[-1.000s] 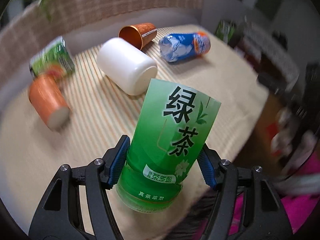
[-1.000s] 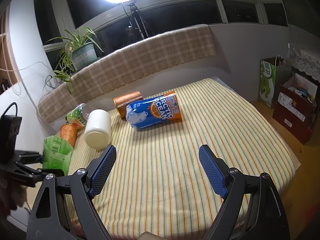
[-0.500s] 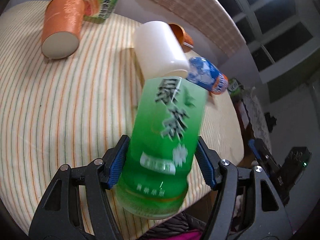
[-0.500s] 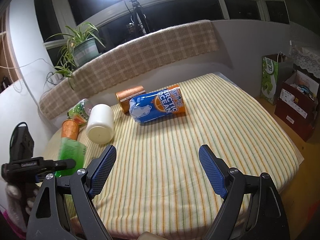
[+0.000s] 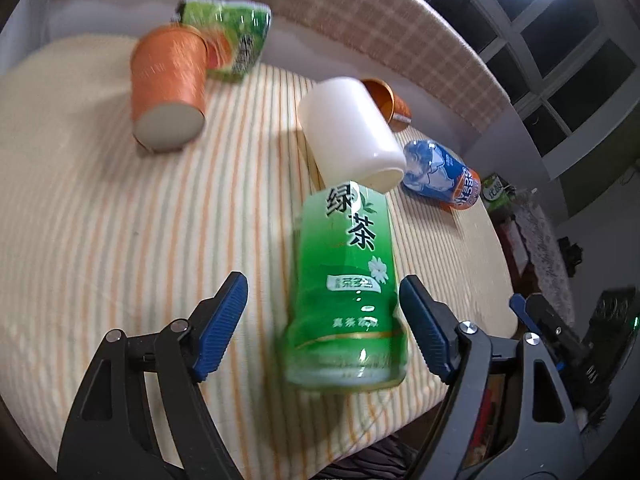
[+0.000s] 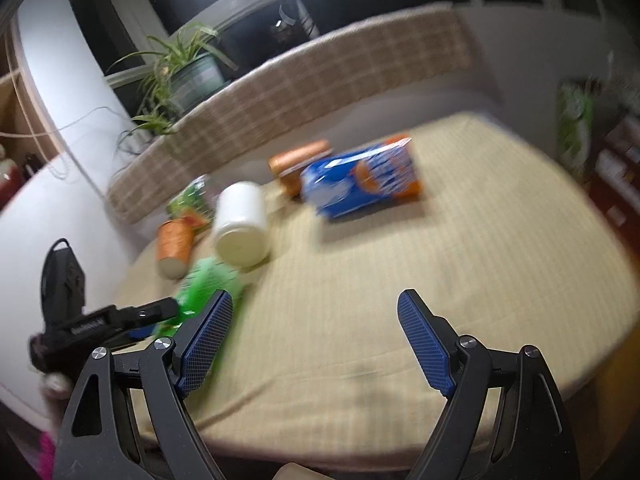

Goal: Flip cup upright
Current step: 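Lift the bottle with the left gripper and rotate it upright, then grasp the upright bottle with the right gripper while the left gripper releases it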

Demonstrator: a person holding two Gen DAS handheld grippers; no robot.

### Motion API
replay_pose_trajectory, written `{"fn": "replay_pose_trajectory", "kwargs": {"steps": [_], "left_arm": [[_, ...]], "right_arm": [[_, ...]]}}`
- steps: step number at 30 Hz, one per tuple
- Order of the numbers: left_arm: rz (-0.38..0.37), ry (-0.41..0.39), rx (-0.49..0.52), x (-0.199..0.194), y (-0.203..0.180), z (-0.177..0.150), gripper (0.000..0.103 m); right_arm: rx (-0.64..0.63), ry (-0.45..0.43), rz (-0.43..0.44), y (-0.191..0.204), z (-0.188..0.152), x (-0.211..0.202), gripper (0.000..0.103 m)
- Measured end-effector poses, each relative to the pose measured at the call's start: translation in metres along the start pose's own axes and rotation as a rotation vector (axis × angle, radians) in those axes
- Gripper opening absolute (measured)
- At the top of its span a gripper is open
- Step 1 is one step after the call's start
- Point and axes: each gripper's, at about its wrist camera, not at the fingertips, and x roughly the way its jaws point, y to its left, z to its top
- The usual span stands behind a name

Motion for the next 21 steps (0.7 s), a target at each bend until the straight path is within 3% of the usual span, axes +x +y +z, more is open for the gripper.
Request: {"fn": "replay_pose_trajectory", "kwargs": {"steps": [6, 12, 21], "left_arm": [[0.098, -0.129, 0.033, -0.045, 0.008, -0.014, 0.081], [0.195, -0.176, 0.058, -0.077, 0.017, -0.037, 0.081], [0.174, -0.188, 0.055, -0.088, 0.016, -0.052, 0.081]], "right_arm": [[0.115, 0.169, 0.162, 0.015, 0.006, 0.039, 0.085], [0.187, 0.311, 0.243, 0.036, 0.01, 0.085, 0.085], [0.287, 0.45, 0.29, 0.043, 0.009, 0.135, 0.083]]}}
